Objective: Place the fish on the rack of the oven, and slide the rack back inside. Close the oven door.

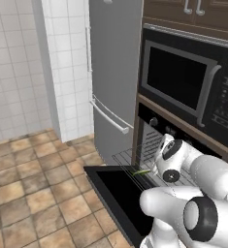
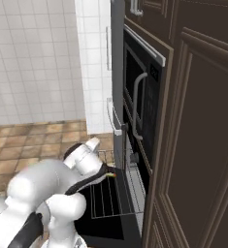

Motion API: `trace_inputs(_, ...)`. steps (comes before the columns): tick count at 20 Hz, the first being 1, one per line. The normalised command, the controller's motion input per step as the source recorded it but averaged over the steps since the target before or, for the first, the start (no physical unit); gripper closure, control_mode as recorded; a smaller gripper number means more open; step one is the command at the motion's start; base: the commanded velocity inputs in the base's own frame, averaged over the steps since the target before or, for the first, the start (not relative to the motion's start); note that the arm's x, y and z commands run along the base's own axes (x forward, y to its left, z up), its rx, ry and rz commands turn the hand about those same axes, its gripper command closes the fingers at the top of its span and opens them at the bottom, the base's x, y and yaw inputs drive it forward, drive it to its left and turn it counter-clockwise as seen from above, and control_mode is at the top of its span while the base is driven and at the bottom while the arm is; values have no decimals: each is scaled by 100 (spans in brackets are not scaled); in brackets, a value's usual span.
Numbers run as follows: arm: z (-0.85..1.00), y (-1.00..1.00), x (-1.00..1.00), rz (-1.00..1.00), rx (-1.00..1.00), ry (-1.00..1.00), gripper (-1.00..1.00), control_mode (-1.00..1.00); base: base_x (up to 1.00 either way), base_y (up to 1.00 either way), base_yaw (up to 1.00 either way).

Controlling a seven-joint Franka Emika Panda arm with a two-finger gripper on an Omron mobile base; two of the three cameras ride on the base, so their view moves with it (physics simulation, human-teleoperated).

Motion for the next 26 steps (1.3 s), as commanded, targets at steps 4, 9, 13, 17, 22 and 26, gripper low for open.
trace_inputs(4, 89, 1, -7, 1, 9, -4, -100, -100, 0, 0, 0)
trace_inputs(9, 51, 26, 0, 0, 7, 12, -100, -100, 0, 0, 0)
trace_inputs(13, 18, 48, 0, 0, 0, 36, -100, -100, 0, 0, 0)
trace_inputs(17, 12, 59, 0, 0, -2, 49, -100, -100, 0, 0, 0)
trace_inputs(22, 16, 77, 1, 0, -3, 47, -100, -100, 0, 0, 0)
trace_inputs(26, 16, 84, 0, 0, -5, 27, -100, -100, 0, 0, 0)
